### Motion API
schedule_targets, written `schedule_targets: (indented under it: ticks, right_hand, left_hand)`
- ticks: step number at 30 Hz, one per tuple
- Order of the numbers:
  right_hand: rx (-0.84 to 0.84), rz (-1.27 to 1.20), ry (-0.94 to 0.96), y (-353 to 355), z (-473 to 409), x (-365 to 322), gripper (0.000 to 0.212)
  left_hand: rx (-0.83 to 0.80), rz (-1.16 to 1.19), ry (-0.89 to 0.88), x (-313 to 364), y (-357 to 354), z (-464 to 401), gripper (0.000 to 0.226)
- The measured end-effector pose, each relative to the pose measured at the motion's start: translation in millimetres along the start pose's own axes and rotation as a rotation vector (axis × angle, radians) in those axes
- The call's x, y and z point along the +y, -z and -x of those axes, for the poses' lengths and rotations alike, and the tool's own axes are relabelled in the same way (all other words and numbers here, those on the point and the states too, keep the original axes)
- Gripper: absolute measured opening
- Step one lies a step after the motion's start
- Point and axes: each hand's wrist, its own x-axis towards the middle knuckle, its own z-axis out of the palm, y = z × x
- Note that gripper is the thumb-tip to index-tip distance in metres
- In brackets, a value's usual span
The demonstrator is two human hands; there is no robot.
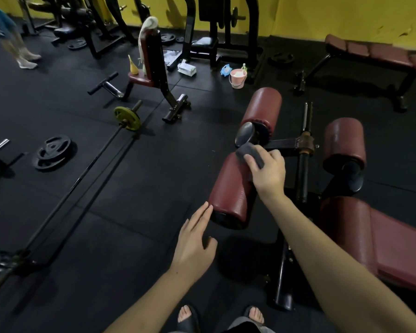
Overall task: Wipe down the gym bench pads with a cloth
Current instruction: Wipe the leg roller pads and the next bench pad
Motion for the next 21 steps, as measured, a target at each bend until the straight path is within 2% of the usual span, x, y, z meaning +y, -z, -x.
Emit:
schedule_targets:
  ticks: [3, 6, 10, 12, 14, 16, 19, 21]
  right_hand:
    - [0.012, -0.005, 0.040, 8.0, 51.1, -10.3, 0.042]
    - [-0.028, -0.012, 0.134, 22.8, 118.0, -16.0, 0.043]
    - [-0.054, 0.046, 0.277, 19.2, 93.0, 0.3, 0.040]
    - [-0.007, 0.050, 0.204, 10.0, 52.2, 7.2, 0.040]
    - [0.012, -0.020, 0.036, 4.3, 15.8, 8.4, 0.042]
    - [-0.002, -0.023, -0.011, 2.3, 4.1, 5.5, 0.043]
    - [-0.004, 0.037, 0.152, 7.4, 42.6, -6.1, 0.040]
    - [-0.007, 0.054, 0.257, 14.1, 87.9, -12.1, 0.039]
  left_hand:
    - [0.033, -0.026, -0.025, -0.8, 1.8, -1.0, 0.065]
    - [0.041, -0.084, -0.137, -1.6, -1.8, -1.2, 0.064]
    - [0.037, -0.178, -0.165, -6.5, -6.5, -2.8, 0.063]
    - [0.030, -0.202, -0.149, -9.8, -4.8, -3.7, 0.064]
    - [0.023, -0.208, -0.123, -12.3, -3.3, -5.0, 0.064]
    - [0.014, -0.203, -0.086, -12.8, -1.1, -5.6, 0.063]
    - [0.026, -0.136, -0.054, -11.4, 1.5, -4.4, 0.057]
    - [0.061, -0.063, -0.105, -8.7, 1.7, -2.2, 0.055]
